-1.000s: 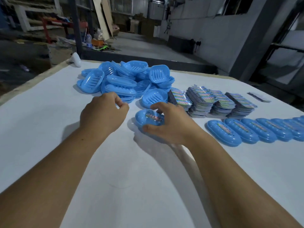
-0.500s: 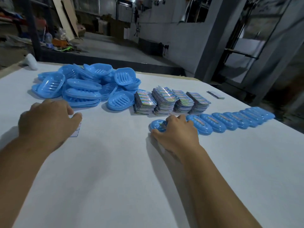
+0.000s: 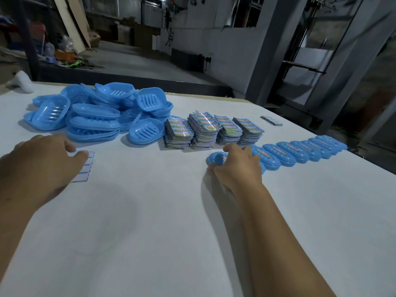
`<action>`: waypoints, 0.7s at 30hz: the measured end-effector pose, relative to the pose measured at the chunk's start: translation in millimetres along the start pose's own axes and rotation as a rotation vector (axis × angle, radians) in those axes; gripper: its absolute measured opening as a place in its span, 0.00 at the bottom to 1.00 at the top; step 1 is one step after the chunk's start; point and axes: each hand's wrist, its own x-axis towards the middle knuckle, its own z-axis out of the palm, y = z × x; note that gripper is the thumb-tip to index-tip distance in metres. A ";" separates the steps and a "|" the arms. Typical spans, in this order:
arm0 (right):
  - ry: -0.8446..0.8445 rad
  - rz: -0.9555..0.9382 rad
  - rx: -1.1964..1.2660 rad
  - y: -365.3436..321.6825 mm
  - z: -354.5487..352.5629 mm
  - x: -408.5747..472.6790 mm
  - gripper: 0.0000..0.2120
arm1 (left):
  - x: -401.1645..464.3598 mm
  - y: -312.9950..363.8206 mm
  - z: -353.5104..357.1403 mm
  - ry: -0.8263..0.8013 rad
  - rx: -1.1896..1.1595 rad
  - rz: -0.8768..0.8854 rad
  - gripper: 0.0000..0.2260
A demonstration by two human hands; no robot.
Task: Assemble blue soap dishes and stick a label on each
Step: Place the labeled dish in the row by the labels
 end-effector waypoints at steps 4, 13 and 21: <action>0.007 -0.009 0.015 -0.1 1.0 2.7 0.25 | -13.5 25.0 -36.4 -0.050 -0.034 -0.041 0.16; -0.138 -0.391 0.104 -70.8 1.0 -6.8 0.17 | -23.4 49.3 -84.3 -0.181 -0.122 -0.141 0.10; -0.231 -0.573 0.059 -143.0 38.1 -13.5 0.16 | -28.5 50.7 -88.9 -0.249 -0.174 -0.145 0.25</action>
